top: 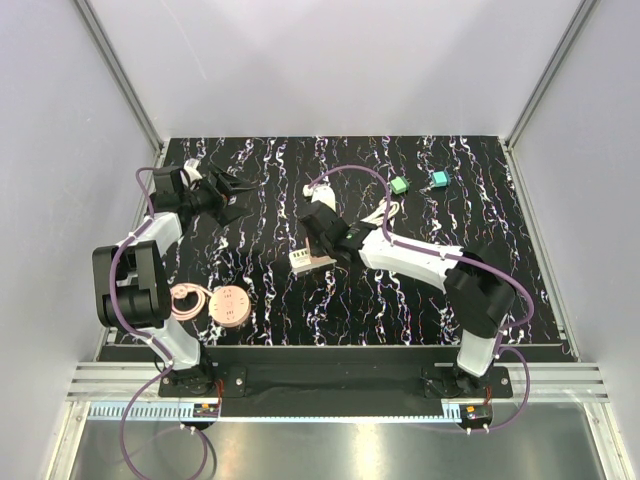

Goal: Insert the plug

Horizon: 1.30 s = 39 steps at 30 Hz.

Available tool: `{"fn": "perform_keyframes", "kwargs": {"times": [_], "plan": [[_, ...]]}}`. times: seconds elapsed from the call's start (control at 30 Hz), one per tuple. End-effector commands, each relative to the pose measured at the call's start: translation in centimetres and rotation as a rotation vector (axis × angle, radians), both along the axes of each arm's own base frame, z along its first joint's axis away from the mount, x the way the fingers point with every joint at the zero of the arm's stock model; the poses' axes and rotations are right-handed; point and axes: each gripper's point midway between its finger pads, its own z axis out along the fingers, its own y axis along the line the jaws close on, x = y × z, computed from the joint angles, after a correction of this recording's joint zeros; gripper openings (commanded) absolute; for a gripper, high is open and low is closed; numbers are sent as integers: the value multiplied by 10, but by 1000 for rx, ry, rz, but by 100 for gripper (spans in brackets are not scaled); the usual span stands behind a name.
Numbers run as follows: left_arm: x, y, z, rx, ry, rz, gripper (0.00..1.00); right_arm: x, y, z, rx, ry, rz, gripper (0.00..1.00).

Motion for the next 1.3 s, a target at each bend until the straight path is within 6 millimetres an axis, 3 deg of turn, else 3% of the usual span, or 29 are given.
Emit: {"fn": "perform_keyframes", "kwargs": {"times": [0.0, 0.2, 0.27, 0.43, 0.53, 0.57, 0.6, 0.8, 1.07, 1.27], "plan": [[-1, 1, 20, 2, -75, -10, 99, -23, -21, -42, -84, 119, -13, 11], [-1, 2, 19, 7, -71, -8, 99, -24, -22, -33, -61, 107, -27, 11], [-2, 1, 19, 6, -70, -10, 99, -22, -20, -18, -35, 93, -21, 17], [-2, 1, 20, 6, -74, -12, 99, -6, -14, 48, 128, 84, -56, 40], [-2, 1, 24, 15, -92, -14, 99, 6, -38, 65, 222, 112, -238, 51], [-2, 2, 25, 24, -95, -11, 99, 7, -47, 63, 235, 131, -294, 68], [-2, 2, 26, 26, -98, -13, 99, 9, -60, 60, 254, 148, -354, 71], [-2, 2, 26, 27, -95, -12, 99, 14, -86, 34, 326, 256, -572, 72], [-2, 2, 26, 27, -95, -11, 99, 24, -91, 15, 406, 291, -765, 72], [-2, 3, 29, 30, -103, -8, 99, 27, -79, -7, 488, 367, -854, 72]]}}
